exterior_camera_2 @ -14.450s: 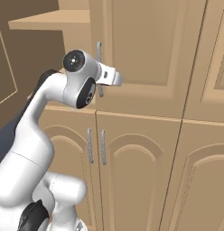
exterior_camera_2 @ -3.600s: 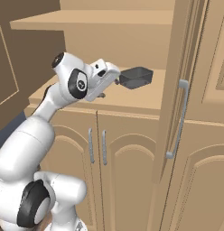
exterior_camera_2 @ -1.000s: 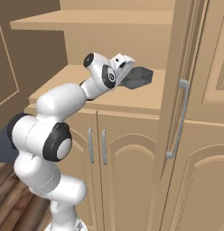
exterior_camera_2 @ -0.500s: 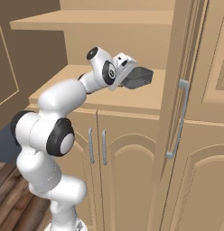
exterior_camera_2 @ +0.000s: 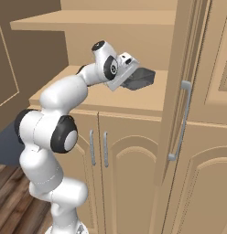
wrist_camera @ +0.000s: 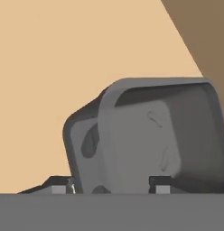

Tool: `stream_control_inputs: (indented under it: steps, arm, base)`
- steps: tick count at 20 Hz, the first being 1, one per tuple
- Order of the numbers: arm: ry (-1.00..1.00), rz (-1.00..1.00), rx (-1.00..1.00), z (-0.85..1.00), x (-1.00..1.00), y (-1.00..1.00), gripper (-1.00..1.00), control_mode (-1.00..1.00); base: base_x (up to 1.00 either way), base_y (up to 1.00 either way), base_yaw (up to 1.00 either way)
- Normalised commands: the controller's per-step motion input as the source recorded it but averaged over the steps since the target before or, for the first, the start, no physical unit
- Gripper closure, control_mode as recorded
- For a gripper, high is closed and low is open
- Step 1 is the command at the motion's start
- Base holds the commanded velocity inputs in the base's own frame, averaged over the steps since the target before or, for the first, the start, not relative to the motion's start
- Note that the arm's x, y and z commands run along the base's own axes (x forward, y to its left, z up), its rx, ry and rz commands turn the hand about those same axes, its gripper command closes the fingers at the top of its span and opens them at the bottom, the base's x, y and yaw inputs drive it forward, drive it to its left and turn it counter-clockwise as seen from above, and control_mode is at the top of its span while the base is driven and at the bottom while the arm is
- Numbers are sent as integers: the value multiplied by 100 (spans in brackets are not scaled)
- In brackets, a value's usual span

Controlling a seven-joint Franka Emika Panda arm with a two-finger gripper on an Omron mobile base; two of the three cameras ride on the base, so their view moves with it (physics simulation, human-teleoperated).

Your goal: Retrieve the tupperware from the cabinet, then place the raw meat into the tupperware to avoid contamination.

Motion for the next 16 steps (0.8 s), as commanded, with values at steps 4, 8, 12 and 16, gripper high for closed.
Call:
stream_control_inputs:
  steps: [4, 8, 12, 16]
  arm:
    - [7, 6, 4, -31, 0, 5, 100, -100]
    - [3, 6, 5, -29, 0, 6, 100, -100]
    - [0, 2, 1, -10, 0, 16, 100, -100]
    - [-8, 0, -5, 0, 0, 20, 100, -100]
  base:
    - [0, 0, 0]
    - [0, 0, 0]
    - [0, 0, 0]
    - [0, 0, 0]
